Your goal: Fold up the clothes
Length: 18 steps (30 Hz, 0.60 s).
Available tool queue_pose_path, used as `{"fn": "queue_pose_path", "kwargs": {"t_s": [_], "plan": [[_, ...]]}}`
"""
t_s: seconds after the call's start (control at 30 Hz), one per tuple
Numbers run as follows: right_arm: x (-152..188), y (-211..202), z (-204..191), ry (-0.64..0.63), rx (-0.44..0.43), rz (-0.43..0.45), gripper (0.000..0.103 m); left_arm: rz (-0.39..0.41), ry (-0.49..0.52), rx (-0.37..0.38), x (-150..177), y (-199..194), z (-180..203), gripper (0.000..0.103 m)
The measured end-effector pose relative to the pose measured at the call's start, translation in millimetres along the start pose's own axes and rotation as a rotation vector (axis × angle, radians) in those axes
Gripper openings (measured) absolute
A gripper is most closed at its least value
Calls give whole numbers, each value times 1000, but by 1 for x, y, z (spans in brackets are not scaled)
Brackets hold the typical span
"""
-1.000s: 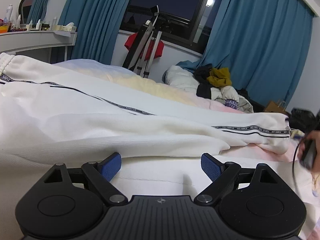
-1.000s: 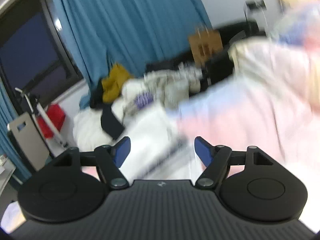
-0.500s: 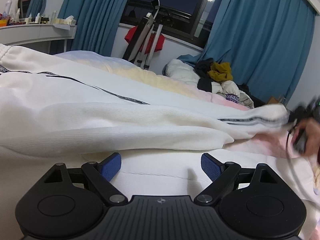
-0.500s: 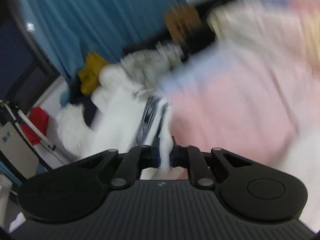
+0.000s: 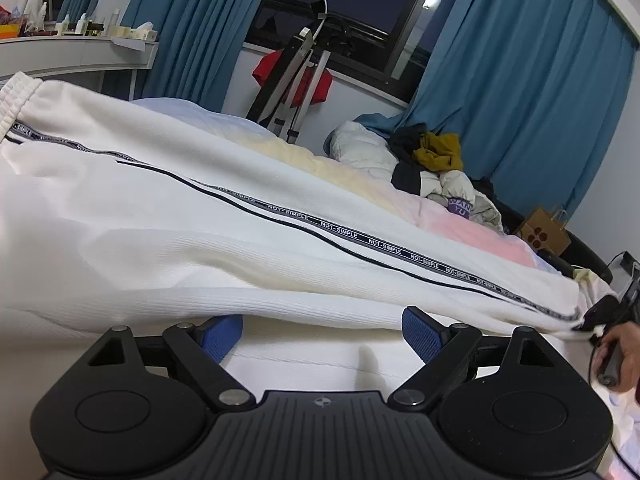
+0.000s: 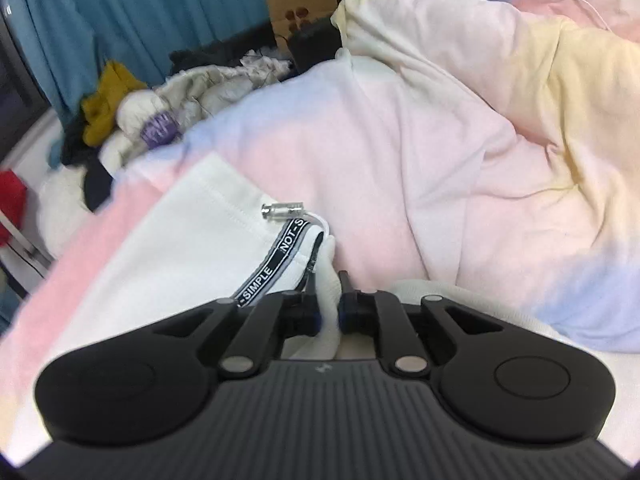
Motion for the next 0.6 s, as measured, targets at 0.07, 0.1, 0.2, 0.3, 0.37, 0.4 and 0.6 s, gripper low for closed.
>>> {"fn": "queue_pose_path", "kwargs": {"t_s": [0.07, 0.1, 0.2, 0.3, 0.37, 0.4, 0.6], "plan": [[-20, -12, -13, -17, -31, 52, 11, 2, 2, 0, 0, 0, 0, 89], [-32, -21, -20, -24, -62, 100, 11, 2, 1, -1, 0, 1, 1, 89], [-63, -46, -43, -112, -102, 207, 11, -3, -3, -6, -1, 3, 0, 89], [-61, -43, -40, -102, -74, 205, 11, -6, -1, -12, 0, 4, -1, 89], [-44, -29, -28, -85, -43, 170, 11, -11, -1, -16, 0, 5, -1, 89], [-35, -20, -21, -79, -27, 148, 12, -13, -1, -17, 1, 5, -2, 89], [6, 7, 14, -27, -51, 76, 21, -23, -4, -22, 2, 7, -3, 89]]}}
Point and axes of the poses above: each gripper's, at about its wrist camera, not at the fingertips, and y roughly the way its jaws point, z to its right, x to its underside, the point moved 4 cm from there along y, roughly the way its jaws point, and after that the axes turned 9 degrees about -y, right-handed, at the moved point
